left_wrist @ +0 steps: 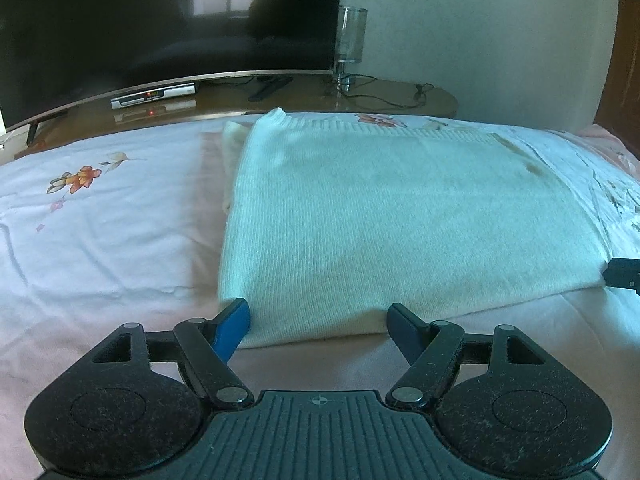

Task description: Fold small clothes

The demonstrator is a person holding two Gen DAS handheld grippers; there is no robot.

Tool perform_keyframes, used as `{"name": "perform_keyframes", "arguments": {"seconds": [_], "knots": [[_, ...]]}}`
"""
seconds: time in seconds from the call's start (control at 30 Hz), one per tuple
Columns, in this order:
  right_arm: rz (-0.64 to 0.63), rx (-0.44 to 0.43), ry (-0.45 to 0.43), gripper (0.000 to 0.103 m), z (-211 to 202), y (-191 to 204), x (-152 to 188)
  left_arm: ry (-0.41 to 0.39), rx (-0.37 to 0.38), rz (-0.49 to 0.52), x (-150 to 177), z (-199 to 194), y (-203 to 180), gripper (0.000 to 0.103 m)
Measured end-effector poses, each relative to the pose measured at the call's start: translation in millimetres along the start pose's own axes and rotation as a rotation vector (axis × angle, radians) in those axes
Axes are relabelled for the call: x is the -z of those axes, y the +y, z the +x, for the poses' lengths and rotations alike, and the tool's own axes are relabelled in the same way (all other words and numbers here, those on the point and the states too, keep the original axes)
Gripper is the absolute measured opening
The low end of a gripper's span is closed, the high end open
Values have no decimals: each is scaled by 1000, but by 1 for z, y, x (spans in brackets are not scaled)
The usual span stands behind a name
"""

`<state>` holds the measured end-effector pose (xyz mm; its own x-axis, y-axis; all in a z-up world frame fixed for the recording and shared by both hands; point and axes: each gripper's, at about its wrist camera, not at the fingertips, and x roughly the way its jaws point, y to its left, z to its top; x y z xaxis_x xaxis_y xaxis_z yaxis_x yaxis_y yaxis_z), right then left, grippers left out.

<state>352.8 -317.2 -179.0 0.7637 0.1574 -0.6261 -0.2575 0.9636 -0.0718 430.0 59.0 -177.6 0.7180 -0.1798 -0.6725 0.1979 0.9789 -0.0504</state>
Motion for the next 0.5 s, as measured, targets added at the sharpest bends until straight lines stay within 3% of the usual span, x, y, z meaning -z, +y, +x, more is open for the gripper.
{"name": "perform_keyframes", "arguments": {"seconds": [0.5], "knots": [[36, -21, 13, 23, 5, -6, -2, 19, -19, 18, -3, 2, -2, 79]]}}
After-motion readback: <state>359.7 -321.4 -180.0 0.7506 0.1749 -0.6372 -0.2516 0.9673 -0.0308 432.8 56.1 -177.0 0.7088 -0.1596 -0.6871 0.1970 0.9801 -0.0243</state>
